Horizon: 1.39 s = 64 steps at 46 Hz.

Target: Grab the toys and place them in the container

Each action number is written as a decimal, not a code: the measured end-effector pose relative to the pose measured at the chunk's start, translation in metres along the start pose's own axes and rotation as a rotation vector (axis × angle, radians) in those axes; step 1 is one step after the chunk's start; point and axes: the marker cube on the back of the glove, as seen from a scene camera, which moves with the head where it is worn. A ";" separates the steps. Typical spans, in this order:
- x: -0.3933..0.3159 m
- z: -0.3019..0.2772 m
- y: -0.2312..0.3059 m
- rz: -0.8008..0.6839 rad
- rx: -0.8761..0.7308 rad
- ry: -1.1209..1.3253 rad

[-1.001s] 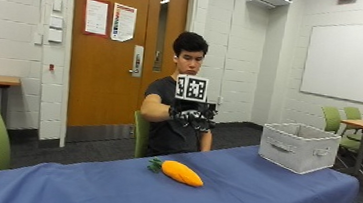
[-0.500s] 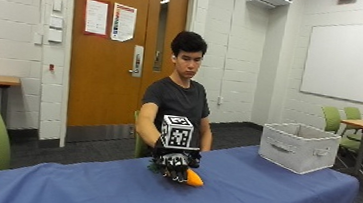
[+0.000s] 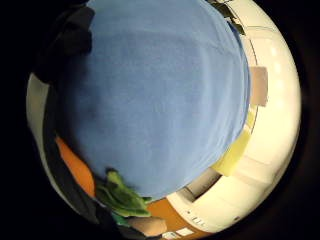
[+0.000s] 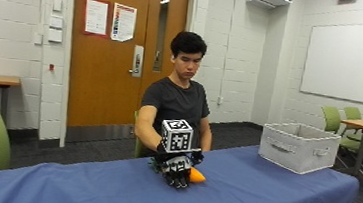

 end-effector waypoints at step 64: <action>-0.278 -0.288 0.066 -0.398 0.399 0.072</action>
